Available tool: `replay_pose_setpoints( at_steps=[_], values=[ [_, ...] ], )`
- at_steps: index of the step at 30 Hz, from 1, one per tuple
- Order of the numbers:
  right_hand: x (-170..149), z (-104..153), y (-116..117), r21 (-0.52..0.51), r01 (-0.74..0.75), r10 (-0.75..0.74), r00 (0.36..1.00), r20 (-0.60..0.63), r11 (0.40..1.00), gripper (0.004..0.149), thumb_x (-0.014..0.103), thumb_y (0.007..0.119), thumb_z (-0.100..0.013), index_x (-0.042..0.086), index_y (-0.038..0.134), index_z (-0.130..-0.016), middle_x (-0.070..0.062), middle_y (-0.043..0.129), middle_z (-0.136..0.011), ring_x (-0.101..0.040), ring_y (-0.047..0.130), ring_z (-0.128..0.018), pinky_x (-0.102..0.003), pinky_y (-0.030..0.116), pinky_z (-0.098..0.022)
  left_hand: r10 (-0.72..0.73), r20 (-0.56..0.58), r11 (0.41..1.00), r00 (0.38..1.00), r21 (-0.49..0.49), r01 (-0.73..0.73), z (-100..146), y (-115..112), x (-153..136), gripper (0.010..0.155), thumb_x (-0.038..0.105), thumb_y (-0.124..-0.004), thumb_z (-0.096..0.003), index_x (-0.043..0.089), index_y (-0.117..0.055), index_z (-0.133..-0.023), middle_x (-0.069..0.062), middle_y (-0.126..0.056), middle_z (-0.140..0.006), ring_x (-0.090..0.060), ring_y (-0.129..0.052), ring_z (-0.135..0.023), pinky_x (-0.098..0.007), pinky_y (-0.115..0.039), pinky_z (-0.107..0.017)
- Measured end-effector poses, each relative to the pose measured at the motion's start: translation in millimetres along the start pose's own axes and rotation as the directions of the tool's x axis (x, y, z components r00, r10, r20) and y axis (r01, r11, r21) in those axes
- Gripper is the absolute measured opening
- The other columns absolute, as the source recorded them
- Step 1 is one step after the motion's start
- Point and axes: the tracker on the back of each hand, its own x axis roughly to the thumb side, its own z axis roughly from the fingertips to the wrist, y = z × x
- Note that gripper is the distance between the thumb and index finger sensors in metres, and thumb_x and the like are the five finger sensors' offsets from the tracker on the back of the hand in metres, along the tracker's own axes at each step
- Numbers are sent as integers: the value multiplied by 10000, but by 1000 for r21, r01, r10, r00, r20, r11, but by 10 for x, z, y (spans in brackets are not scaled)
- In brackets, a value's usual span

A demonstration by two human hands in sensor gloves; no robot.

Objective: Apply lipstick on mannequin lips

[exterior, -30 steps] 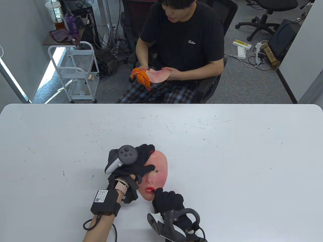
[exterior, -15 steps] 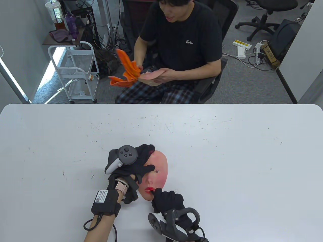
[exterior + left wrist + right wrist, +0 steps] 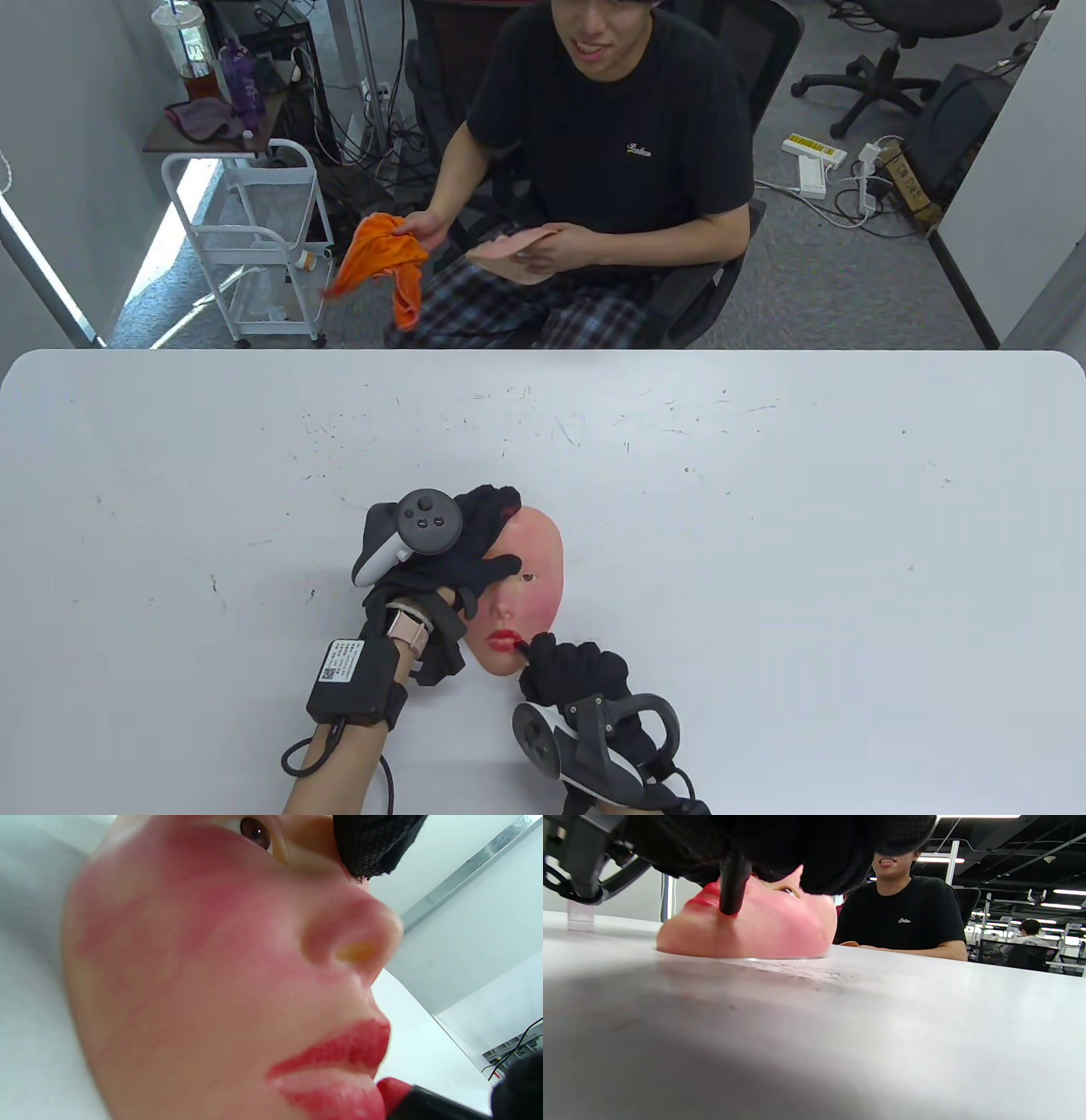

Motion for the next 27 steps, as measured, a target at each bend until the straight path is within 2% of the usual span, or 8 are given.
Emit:
replay_pose_setpoints(
  at_steps=[7,10,15,22,27],
  values=[
    [3,-12,5,-11,41,-41,999,-6,999,505,439,748,-476,136,809,-875,2,926,-512,-256,923,-499,-445,754,-441,3,0,1000,1000,1,-3,-1,-1,-3,836,493,-754,-514,485,-203,-1142,68,-122,-1235,-308,-121,-1127,-603,-256,-825],
    [-21,-6,20,30,51,-50,998,-39,998,504,437,753,-473,128,819,-865,-1,928,-497,-256,925,-486,-445,755,-433,2,0,1000,1000,1,-2,-1,0,-5,834,494,-754,-513,487,-204,-1140,67,-123,-1235,-307,-122,-1127,-603,-258,-825],
    [-38,12,10,11,127,-127,992,-2,992,507,440,753,-470,124,822,-860,4,927,-486,-249,925,-478,-440,757,-430,4,1,1000,1000,0,-4,-2,-1,-6,835,495,-754,-513,489,-203,-1140,71,-123,-1235,-305,-122,-1128,-602,-256,-826],
    [-47,-10,13,23,91,-91,995,-30,996,507,442,756,-469,124,822,-858,5,927,-483,-247,925,-476,-439,757,-428,8,2,1000,1000,0,-8,-2,-3,-8,836,495,-754,-513,488,-203,-1141,72,-120,-1235,-303,-118,-1128,-602,-254,-826],
    [-39,13,1,9,120,-120,993,16,993,506,449,752,-468,135,819,-860,13,925,-486,-240,924,-480,-433,757,-434,9,2,1000,1000,-1,-9,-2,0,-11,835,494,-756,-512,490,-205,-1140,73,-123,-1235,-304,-120,-1128,-602,-254,-826]
  ],
)
